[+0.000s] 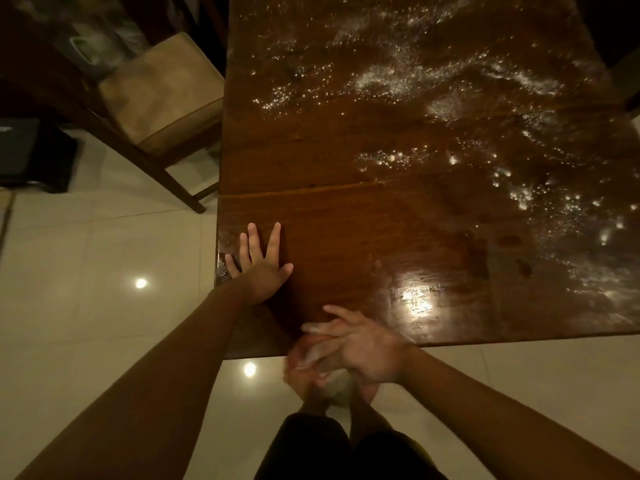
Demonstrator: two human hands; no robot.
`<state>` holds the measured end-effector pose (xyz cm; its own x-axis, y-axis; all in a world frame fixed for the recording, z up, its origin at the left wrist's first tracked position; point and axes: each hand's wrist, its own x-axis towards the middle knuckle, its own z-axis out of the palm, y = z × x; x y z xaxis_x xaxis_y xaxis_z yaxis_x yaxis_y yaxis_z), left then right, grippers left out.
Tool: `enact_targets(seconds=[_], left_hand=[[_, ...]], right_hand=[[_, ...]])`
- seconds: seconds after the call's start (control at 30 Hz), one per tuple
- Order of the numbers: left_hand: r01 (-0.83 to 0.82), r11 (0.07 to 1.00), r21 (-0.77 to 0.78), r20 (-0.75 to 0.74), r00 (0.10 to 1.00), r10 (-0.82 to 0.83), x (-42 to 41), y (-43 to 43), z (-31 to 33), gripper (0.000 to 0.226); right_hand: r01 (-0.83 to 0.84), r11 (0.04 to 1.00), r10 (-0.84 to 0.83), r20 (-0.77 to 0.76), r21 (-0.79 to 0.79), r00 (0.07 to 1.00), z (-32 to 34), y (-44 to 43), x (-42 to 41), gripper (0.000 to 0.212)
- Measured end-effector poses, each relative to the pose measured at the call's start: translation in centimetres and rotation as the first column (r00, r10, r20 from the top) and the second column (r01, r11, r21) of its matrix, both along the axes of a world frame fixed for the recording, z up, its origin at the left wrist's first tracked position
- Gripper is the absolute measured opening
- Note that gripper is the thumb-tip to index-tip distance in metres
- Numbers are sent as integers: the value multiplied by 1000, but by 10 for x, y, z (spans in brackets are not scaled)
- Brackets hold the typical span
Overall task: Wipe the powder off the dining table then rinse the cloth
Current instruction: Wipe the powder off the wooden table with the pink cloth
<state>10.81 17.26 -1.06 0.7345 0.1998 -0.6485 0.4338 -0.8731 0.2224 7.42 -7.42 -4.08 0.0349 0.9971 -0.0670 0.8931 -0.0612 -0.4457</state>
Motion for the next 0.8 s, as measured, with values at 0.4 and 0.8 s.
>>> enact_targets(seconds=[0.4,0.8], left_hand=[[32,998,-50,-28,999,-33,2,2,5,77],[157,983,-91,-11,987,-158,-5,7,7,71]], right_hand=[[970,240,-971,-9,39,241,10,-34,3,61],[985,-113,-993,51,-132,-108,18,-31,39,57]])
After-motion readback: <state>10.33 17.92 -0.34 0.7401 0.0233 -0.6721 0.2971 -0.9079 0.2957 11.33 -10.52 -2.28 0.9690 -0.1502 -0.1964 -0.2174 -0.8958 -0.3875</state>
